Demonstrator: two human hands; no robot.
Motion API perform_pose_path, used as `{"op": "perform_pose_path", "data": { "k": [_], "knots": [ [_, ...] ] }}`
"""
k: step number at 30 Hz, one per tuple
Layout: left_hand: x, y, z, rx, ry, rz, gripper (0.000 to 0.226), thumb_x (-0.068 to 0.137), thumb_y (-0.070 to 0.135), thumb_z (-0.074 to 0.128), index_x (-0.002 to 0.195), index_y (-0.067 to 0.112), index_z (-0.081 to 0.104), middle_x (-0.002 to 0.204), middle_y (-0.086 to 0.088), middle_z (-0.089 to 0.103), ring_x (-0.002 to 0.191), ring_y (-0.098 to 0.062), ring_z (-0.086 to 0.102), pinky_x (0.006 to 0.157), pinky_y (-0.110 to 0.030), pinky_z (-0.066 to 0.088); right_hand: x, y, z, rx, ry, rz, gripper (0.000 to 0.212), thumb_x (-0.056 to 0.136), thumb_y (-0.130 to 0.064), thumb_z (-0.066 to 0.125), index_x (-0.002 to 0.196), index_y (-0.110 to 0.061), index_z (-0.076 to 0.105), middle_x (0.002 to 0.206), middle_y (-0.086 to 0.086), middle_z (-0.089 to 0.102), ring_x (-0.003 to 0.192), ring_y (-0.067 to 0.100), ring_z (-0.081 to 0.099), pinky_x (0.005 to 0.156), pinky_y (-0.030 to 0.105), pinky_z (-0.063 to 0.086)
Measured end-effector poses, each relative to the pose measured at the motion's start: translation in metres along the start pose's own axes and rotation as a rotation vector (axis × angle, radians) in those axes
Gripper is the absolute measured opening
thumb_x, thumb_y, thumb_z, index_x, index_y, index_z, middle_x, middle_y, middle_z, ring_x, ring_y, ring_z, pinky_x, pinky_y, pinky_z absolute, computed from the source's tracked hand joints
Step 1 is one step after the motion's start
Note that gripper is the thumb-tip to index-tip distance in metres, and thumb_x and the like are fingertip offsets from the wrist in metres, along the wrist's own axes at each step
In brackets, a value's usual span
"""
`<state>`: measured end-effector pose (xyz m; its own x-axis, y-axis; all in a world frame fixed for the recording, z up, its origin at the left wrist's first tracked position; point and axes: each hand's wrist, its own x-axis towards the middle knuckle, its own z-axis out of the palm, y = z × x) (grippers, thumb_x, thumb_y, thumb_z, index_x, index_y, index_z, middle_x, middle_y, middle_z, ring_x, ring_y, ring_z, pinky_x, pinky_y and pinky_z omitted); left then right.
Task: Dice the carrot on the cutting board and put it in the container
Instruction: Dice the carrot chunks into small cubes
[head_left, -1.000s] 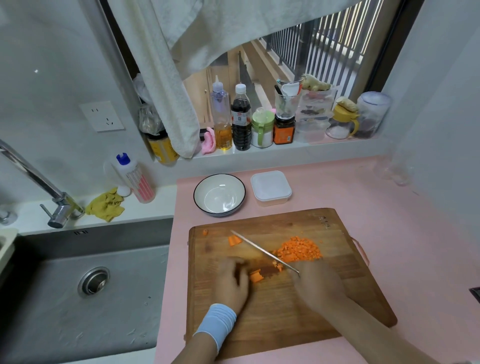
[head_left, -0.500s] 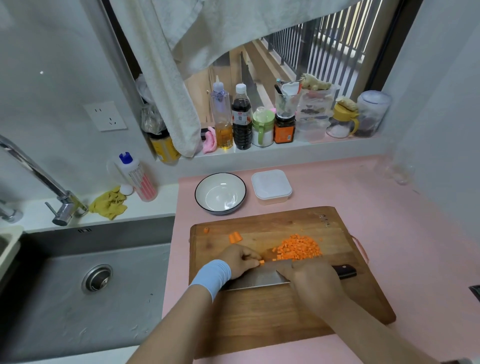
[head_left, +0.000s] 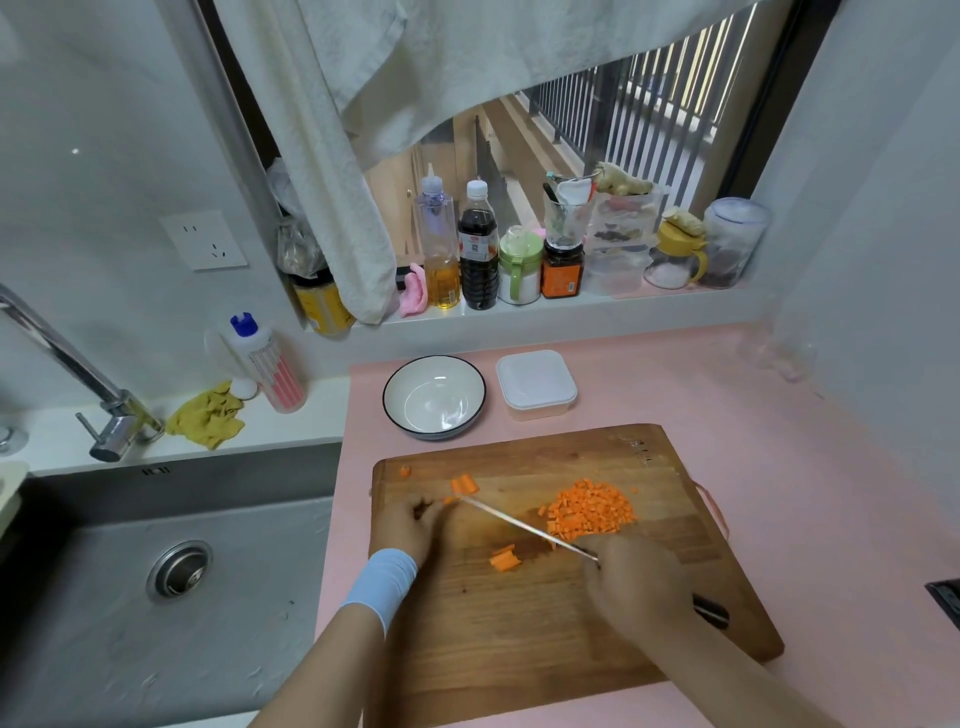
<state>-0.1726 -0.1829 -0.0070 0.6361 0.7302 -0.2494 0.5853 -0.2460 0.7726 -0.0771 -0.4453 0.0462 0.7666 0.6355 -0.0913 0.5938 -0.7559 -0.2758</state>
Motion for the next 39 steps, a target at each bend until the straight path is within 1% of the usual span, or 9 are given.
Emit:
{"op": "perform_pose_path", "data": {
  "k": [3, 6, 9, 15, 18, 25, 29, 35, 39],
  "knots": [
    [-0.009, -0.001, 0.018, 0.113, -0.126, 0.122, 0.007, 0.086, 0.04, 0.069, 0.086, 0.036, 0.075, 0.095, 0.021, 0.068, 0.087, 0.0, 0.06, 0.086, -0.023, 0.048, 0.003, -0.011, 0.001, 0.15, -0.08, 0.164, 0.027, 0.099, -0.039, 0.045, 0.11, -0.038, 0.07, 0.087, -0.007, 0.072, 0.087, 0.019, 0.068, 0.071, 0.03, 0.052],
    [-0.02, 0.004, 0.036, 0.245, -0.182, 0.272, 0.011, 0.089, 0.036, 0.066, 0.093, 0.031, 0.075, 0.1, 0.017, 0.066, 0.094, -0.003, 0.058, 0.086, -0.02, 0.046, 0.005, -0.019, 0.003, 0.19, -0.126, 0.248, 0.031, 0.1, -0.044, 0.045, 0.103, -0.028, 0.071, 0.094, -0.002, 0.073, 0.097, 0.027, 0.067, 0.075, 0.032, 0.049],
    [-0.027, 0.0, 0.044, 0.391, -0.205, 0.386, 0.016, 0.091, 0.035, 0.061, 0.1, 0.031, 0.074, 0.104, 0.013, 0.065, 0.103, -0.007, 0.051, 0.088, -0.024, 0.043, -0.001, -0.024, 0.006, 0.199, -0.154, 0.279, 0.031, 0.101, -0.044, 0.045, 0.097, -0.025, 0.07, 0.094, -0.001, 0.072, 0.098, 0.029, 0.067, 0.073, 0.032, 0.046],
    [-0.033, -0.017, 0.045, 0.33, -0.16, 0.487, 0.03, 0.093, 0.026, 0.056, 0.122, 0.024, 0.064, 0.114, 0.007, 0.061, 0.112, -0.009, 0.047, 0.094, -0.014, 0.031, -0.013, -0.03, 0.014, 0.228, -0.166, 0.352, 0.03, 0.1, -0.044, 0.046, 0.095, -0.024, 0.068, 0.09, -0.002, 0.071, 0.093, 0.026, 0.068, 0.074, 0.032, 0.05],
    [-0.036, -0.02, 0.046, 0.319, -0.168, 0.537, 0.04, 0.09, 0.016, 0.056, 0.129, 0.023, 0.058, 0.116, 0.007, 0.06, 0.113, -0.008, 0.046, 0.095, -0.01, 0.027, -0.014, -0.034, 0.013, 0.226, -0.179, 0.36, 0.03, 0.102, -0.044, 0.044, 0.085, -0.027, 0.061, 0.079, -0.007, 0.065, 0.086, 0.022, 0.067, 0.067, 0.029, 0.047],
    [-0.041, -0.027, 0.051, 0.246, -0.101, 0.569, 0.039, 0.087, 0.009, 0.058, 0.123, 0.022, 0.063, 0.109, 0.005, 0.063, 0.107, -0.008, 0.05, 0.094, -0.012, 0.034, -0.019, -0.042, 0.013, 0.247, -0.211, 0.339, 0.033, 0.102, -0.044, 0.045, 0.077, -0.028, 0.057, 0.071, -0.009, 0.061, 0.072, 0.016, 0.061, 0.059, 0.029, 0.04],
    [-0.042, -0.034, 0.05, 0.255, -0.123, 0.676, 0.037, 0.08, 0.018, 0.063, 0.117, 0.022, 0.064, 0.105, 0.007, 0.062, 0.105, -0.006, 0.047, 0.092, -0.006, 0.029, -0.021, -0.048, 0.013, 0.219, -0.219, 0.345, 0.032, 0.101, -0.045, 0.045, 0.078, -0.028, 0.058, 0.075, -0.007, 0.064, 0.08, 0.022, 0.064, 0.063, 0.03, 0.04],
    [-0.044, -0.043, 0.055, 0.245, -0.094, 0.793, 0.027, 0.08, 0.021, 0.069, 0.107, 0.017, 0.066, 0.112, 0.005, 0.056, 0.108, -0.008, 0.046, 0.098, -0.012, 0.033, -0.023, -0.049, 0.013, 0.242, -0.22, 0.346, 0.038, 0.102, -0.045, 0.045, 0.067, -0.029, 0.051, 0.069, -0.008, 0.06, 0.066, 0.014, 0.056, 0.052, 0.027, 0.034],
    [-0.041, -0.045, 0.061, 0.249, -0.104, 0.914, 0.01, 0.088, 0.015, 0.064, 0.097, 0.013, 0.068, 0.101, 0.001, 0.057, 0.098, -0.015, 0.053, 0.09, -0.019, 0.044, -0.023, -0.05, 0.013, 0.23, -0.223, 0.338, 0.035, 0.102, -0.046, 0.044, 0.074, -0.029, 0.054, 0.073, -0.008, 0.062, 0.07, 0.013, 0.057, 0.053, 0.027, 0.035]
  ]
}}
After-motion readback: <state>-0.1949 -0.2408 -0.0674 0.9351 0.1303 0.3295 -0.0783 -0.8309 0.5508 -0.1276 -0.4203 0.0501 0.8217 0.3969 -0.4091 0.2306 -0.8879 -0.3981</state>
